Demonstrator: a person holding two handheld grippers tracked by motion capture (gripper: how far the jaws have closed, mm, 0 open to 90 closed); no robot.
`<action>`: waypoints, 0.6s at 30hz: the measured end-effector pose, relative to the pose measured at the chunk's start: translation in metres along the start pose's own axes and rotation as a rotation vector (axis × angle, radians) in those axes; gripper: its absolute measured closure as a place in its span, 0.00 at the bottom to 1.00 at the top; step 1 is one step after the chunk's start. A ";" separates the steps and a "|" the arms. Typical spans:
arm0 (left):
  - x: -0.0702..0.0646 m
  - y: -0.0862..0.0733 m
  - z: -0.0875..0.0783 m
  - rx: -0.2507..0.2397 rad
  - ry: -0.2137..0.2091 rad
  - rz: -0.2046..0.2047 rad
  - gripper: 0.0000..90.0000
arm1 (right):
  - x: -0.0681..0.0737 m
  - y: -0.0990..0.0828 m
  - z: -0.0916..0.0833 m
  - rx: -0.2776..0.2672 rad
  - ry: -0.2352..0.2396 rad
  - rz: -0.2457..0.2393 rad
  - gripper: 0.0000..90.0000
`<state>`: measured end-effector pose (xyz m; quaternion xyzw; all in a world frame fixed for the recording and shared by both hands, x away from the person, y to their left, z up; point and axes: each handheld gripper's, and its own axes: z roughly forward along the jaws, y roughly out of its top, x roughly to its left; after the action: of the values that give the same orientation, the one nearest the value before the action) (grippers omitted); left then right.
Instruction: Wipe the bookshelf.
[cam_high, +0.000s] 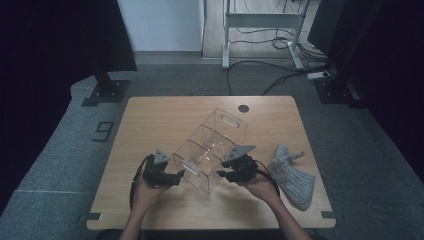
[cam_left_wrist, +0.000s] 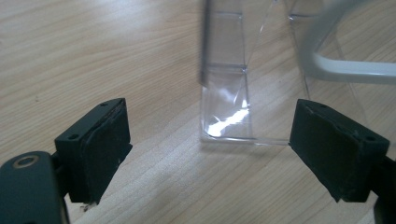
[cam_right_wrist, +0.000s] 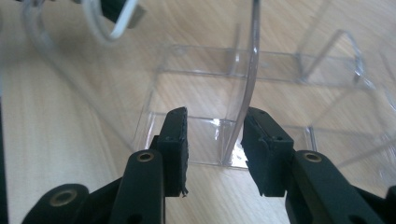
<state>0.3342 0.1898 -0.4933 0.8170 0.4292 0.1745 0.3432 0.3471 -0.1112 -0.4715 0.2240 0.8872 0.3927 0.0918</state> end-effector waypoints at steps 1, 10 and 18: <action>0.000 0.000 0.001 0.003 0.002 -0.002 0.14 | 0.002 0.001 0.001 0.000 0.005 -0.008 0.67; 0.001 0.000 -0.001 -0.014 -0.026 -0.016 0.14 | 0.020 0.008 0.009 0.003 0.042 -0.053 0.65; -0.005 -0.007 -0.021 -0.045 -0.079 -0.008 0.15 | 0.018 0.005 0.000 -0.008 0.003 -0.057 0.52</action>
<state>0.3151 0.1974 -0.4840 0.8138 0.4145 0.1503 0.3787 0.3328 -0.0998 -0.4675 0.1977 0.8918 0.3938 0.1022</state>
